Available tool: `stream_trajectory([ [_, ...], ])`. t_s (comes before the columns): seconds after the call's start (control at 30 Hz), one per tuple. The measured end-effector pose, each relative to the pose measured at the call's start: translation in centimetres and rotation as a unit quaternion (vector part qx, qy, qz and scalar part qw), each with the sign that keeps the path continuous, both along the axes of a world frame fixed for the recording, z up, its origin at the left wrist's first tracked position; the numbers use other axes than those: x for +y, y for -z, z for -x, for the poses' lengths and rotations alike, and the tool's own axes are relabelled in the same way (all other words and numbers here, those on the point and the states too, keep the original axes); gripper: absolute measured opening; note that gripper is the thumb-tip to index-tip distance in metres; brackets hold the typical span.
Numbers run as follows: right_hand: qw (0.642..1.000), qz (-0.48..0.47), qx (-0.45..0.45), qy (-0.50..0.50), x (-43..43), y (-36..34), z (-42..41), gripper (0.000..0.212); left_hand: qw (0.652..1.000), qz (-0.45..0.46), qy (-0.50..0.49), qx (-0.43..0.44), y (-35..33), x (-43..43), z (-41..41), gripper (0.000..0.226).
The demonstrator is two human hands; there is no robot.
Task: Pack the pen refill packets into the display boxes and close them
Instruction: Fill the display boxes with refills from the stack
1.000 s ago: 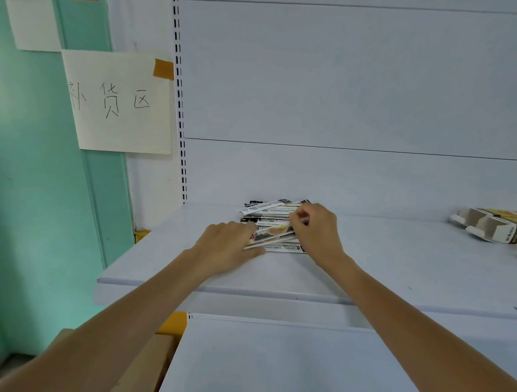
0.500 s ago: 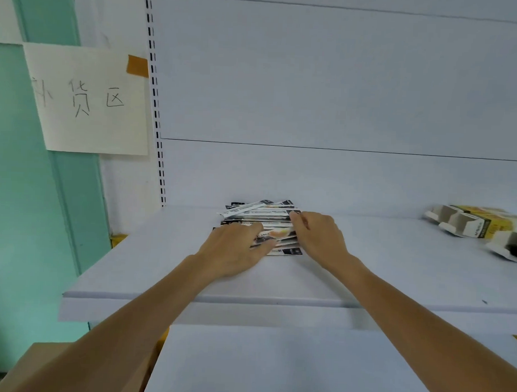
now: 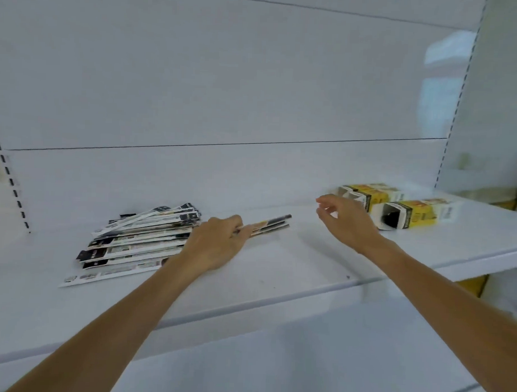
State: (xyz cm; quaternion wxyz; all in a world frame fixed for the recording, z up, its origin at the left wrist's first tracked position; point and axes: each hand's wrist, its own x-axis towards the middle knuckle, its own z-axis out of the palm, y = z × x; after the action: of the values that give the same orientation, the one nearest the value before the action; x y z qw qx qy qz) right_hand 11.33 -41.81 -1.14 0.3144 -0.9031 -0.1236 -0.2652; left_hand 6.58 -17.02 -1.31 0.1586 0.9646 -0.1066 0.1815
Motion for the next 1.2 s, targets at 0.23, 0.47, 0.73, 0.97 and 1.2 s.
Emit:
stream_trajectory([
  [0.23,0.997,0.023,-0.012,0.078,-15.9,-0.9,-3.9,0.028,1.000,0.022,-0.010,0.010,-0.9,-12.3,-4.9,0.029],
  [0.47,0.990,0.083,0.057,0.101,-27.5,-0.7,-9.4,0.027,0.991,0.127,-0.034,0.030,-0.3,-20.0,-7.7,0.022],
  [0.73,0.990,0.125,0.060,0.004,-30.2,2.2,-12.1,0.040,0.994,0.057,-0.095,0.024,0.0,-24.7,-8.3,0.021],
  [0.97,0.995,0.088,0.031,0.026,-29.6,3.1,-13.0,0.030,0.994,0.039,-0.103,0.019,0.4,-26.7,-9.6,0.024],
  [1.2,0.995,0.094,0.008,0.020,-29.7,3.4,-13.6,0.029,0.996,0.021,-0.075,-0.037,0.6,-27.4,-10.4,0.016],
])
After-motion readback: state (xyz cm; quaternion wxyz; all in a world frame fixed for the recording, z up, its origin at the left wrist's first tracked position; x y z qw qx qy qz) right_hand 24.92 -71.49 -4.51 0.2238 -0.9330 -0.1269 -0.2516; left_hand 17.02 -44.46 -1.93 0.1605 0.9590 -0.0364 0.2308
